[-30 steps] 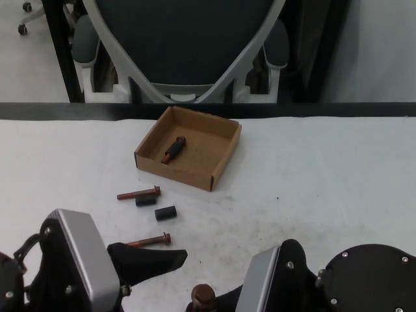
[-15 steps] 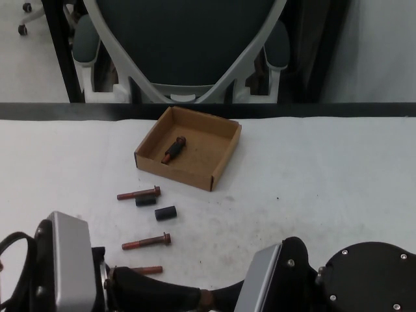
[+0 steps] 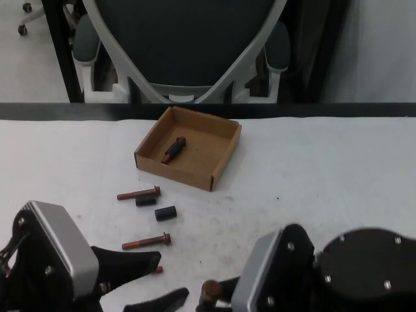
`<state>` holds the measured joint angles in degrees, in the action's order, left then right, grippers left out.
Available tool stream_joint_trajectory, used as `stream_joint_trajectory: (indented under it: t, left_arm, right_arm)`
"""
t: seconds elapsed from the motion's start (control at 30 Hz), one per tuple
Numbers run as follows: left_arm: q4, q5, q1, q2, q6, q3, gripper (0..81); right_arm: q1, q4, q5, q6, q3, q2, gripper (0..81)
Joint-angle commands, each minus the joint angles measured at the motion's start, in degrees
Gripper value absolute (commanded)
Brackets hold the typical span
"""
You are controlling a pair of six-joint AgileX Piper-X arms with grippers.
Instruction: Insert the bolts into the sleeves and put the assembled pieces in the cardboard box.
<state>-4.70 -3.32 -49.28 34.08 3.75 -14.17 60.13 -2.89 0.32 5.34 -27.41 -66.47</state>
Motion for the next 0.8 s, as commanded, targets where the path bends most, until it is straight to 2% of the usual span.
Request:
stream_joint_trajectory:
  t: [0.0, 0.1, 0.13, 0.47, 0.67, 0.77]
  left_arm:
    - [-0.1, 1.8, 0.1, -0.5, 1.9, -0.7, 28.4]
    - [0.1, 2.0, 0.1, -0.5, 3.1, -0.7, 5.3]
    - [0.1, 2.0, 0.1, -0.5, 3.2, -0.7, 0.7]
    - [0.1, 1.5, 0.1, -0.5, 3.1, -0.7, 0.3]
    - [0.9, -1.7, 0.1, -0.5, 2.8, -0.6, 0.3]
    - [0.9, -2.4, 0.1, -0.5, 2.7, -0.6, 0.3]
  right_arm:
    - [-2.9, 6.7, 0.2, -0.7, -5.2, 0.3, 0.2]
    - [-5.7, 12.2, 0.2, -0.5, -9.5, 0.3, 0.2]
    - [-6.7, 13.9, 0.2, -0.2, -11.0, 0.3, 0.2]
    - [-15.6, 18.5, -5.7, 0.3, -18.8, -2.5, 0.2]
    - [-18.9, 18.3, -8.1, 0.2, -24.2, -11.3, 0.2]
    - [-20.7, 18.1, -11.5, 0.2, -28.6, -17.1, 0.2]
